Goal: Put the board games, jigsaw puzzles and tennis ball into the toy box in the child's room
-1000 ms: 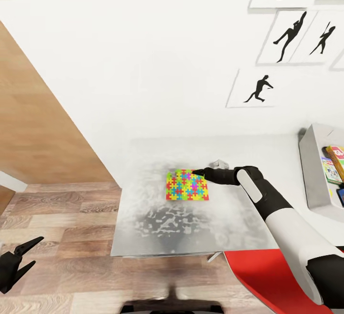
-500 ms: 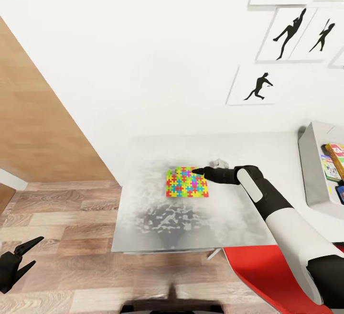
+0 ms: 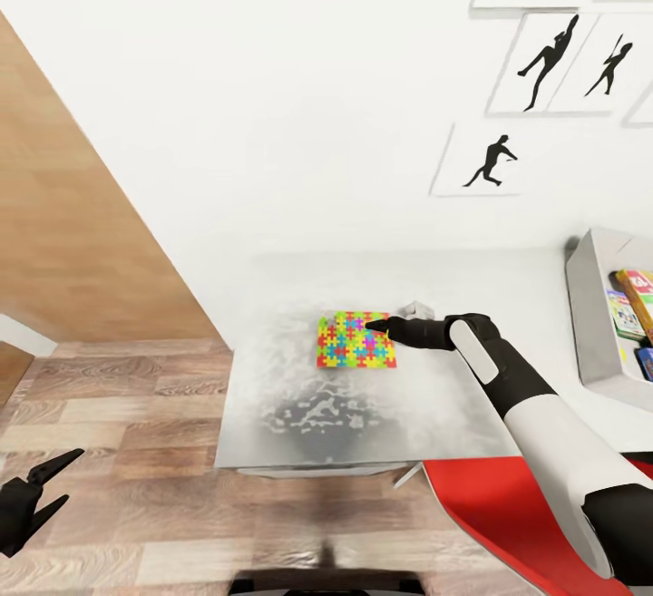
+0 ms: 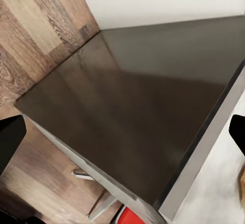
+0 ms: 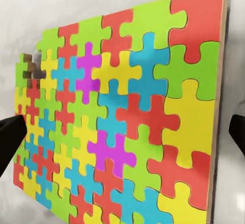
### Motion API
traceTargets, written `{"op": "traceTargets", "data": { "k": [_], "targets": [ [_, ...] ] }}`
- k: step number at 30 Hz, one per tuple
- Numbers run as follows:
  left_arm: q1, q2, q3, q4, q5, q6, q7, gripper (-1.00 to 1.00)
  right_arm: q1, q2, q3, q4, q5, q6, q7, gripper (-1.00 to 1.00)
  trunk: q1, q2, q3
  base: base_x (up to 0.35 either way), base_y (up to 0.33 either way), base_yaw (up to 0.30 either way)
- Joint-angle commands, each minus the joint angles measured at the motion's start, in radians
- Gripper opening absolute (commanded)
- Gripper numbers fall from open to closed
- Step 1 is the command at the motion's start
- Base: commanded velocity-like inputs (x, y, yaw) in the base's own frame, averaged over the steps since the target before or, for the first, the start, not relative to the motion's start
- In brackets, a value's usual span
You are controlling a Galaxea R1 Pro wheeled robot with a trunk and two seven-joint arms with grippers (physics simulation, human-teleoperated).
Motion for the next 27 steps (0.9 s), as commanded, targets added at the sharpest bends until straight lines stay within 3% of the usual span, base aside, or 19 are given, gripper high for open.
{"op": "traceTargets", "data": {
  "k": [1, 27],
  "targets": [
    [-0.001, 0.000, 0.001, 0.000, -0.011, 0.005, -0.010, 1.00, 0.000, -0.001, 0.003, 0.017, 0.006, 0.002, 0.004, 1.00, 0.001, -0.001, -0.002, -0.011, 0.000, 0.107],
    [-0.001, -0.002, 0.001, 0.001, -0.011, 0.005, -0.010, 1.00, 0.000, -0.001, 0.003, 0.018, 0.005, 0.001, 0.005, 1.00, 0.001, -0.001, -0.002, -0.002, 0.000, 0.233]
  ]
}}
